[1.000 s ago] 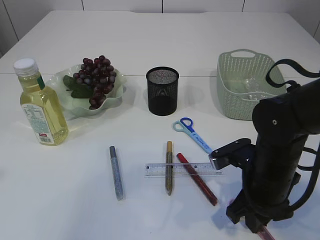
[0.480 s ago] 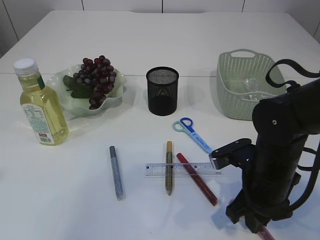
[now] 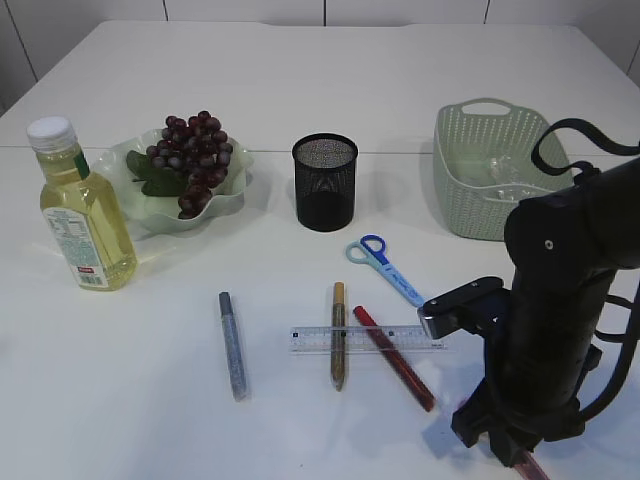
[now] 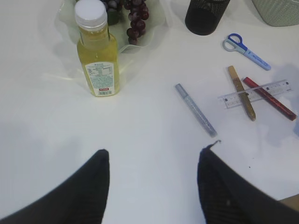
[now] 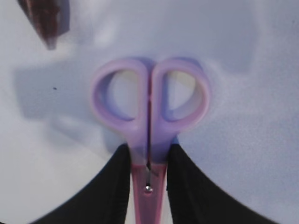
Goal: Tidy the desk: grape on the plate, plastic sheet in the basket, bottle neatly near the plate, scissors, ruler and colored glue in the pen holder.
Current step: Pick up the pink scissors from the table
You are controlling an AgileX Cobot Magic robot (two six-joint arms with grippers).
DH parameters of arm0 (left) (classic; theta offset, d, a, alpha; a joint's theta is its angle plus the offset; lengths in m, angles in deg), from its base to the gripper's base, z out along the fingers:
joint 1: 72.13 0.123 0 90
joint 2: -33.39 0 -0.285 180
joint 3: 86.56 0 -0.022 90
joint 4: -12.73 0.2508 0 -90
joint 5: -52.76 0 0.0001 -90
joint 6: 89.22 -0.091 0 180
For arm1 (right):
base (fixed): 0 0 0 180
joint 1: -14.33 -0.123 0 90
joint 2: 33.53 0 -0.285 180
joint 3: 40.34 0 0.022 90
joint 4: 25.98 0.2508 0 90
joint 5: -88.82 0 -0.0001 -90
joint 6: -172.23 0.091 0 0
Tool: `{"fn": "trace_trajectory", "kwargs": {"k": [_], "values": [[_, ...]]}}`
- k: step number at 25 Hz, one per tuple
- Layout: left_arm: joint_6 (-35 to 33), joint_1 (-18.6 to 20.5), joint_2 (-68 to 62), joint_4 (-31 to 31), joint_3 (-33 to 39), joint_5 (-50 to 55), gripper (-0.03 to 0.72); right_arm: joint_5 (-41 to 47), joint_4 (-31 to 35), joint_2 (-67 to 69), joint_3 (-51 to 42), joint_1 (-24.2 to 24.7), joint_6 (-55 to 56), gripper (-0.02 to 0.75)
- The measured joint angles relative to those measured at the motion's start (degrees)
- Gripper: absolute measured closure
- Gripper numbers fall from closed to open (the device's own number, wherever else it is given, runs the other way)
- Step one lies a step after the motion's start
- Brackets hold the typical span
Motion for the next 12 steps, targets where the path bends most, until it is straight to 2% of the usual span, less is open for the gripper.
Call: {"fn": "trace_trajectory", "kwargs": {"k": [12], "values": [[0.0, 0.0, 0.0, 0.1, 0.0, 0.0, 0.253, -0.1, -0.3, 0.0, 0.0, 0.0, 0.1, 0.5]]}}
